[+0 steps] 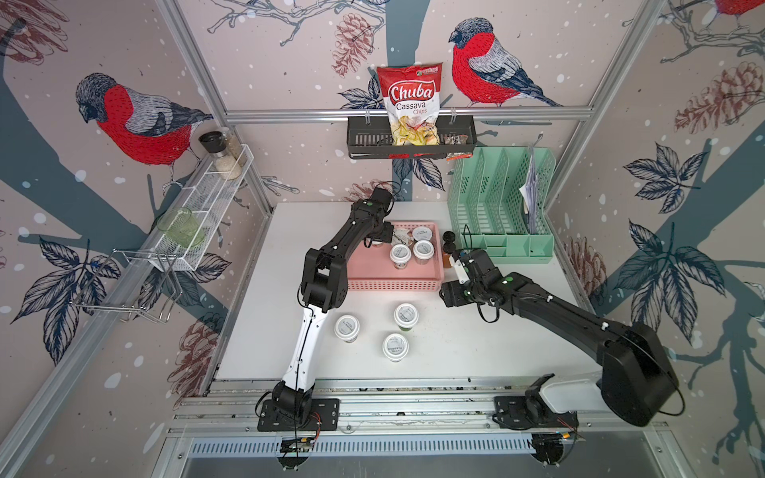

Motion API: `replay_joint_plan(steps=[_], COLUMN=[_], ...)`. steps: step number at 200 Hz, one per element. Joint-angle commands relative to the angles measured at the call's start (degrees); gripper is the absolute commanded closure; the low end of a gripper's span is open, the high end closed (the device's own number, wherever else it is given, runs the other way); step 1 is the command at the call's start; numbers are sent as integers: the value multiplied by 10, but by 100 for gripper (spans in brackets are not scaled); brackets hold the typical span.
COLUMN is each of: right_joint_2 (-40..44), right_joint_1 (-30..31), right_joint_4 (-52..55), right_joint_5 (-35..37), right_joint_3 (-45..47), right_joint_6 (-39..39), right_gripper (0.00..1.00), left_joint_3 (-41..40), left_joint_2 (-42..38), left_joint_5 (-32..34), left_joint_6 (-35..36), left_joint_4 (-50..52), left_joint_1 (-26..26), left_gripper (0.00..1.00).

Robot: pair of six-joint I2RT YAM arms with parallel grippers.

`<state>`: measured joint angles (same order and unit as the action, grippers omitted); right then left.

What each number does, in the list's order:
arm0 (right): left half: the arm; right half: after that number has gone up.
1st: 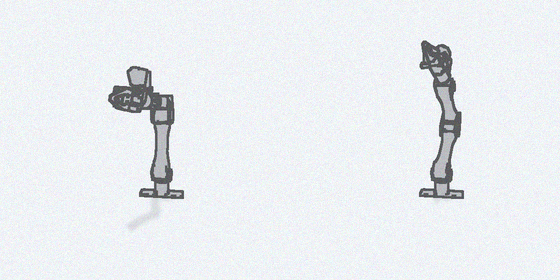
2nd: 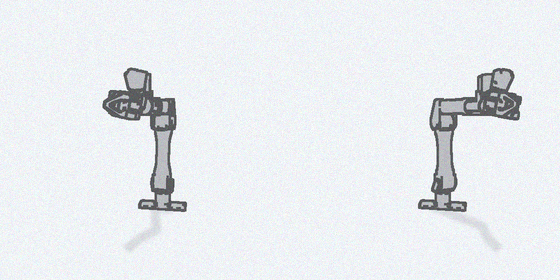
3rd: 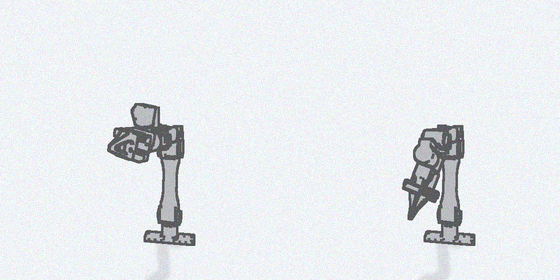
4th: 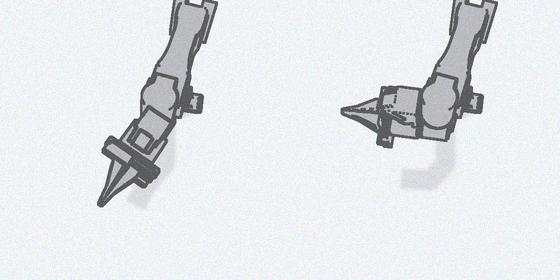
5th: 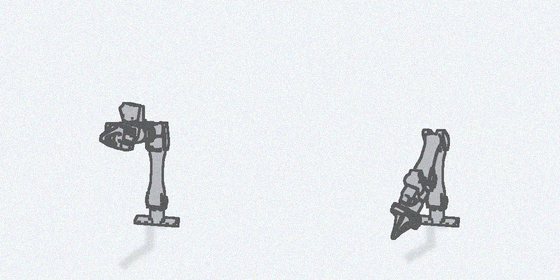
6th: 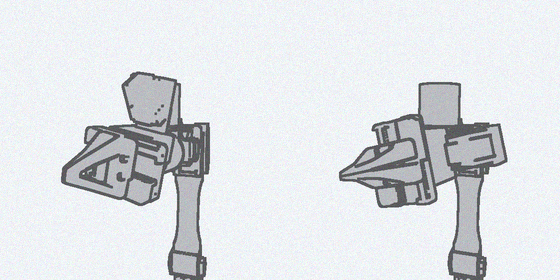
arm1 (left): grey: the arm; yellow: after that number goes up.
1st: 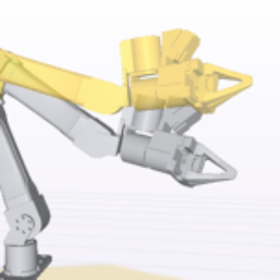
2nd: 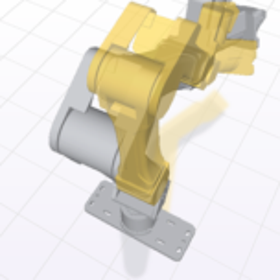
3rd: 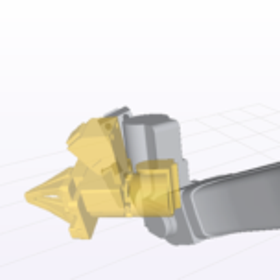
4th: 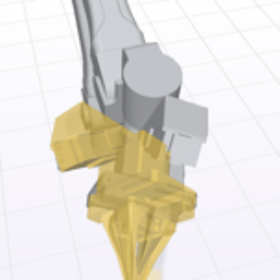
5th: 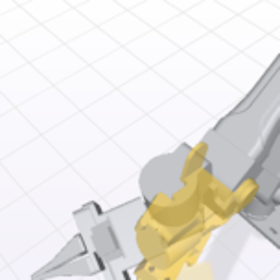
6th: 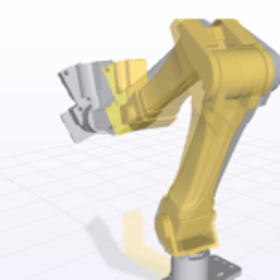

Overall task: Put the yogurt in the basket
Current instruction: Place the yogurt in the basket.

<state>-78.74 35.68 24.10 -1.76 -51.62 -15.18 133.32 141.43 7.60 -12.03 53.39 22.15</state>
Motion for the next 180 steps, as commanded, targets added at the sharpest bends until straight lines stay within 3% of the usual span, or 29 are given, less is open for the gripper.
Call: replay_joint_plan(steps=[1, 67, 180], right_joint_2=[-1, 0, -7], right_joint_1=[0, 0, 0], right_joint_4=[-9, -10, -15], right_joint_5=[-2, -3, -2], right_joint_3=[-2, -1, 3], right_joint_6=[3, 2, 3], right_gripper=[16, 16, 16], left_joint_3=[5, 5, 8], left_joint_2=[-2, -11, -89], left_joint_5=[9, 15, 29], left_joint_6=[2, 2, -11], left_joint_4=[-3, -1, 8], left_joint_1=[-2, -2, -2], left_gripper=[19, 10, 10])
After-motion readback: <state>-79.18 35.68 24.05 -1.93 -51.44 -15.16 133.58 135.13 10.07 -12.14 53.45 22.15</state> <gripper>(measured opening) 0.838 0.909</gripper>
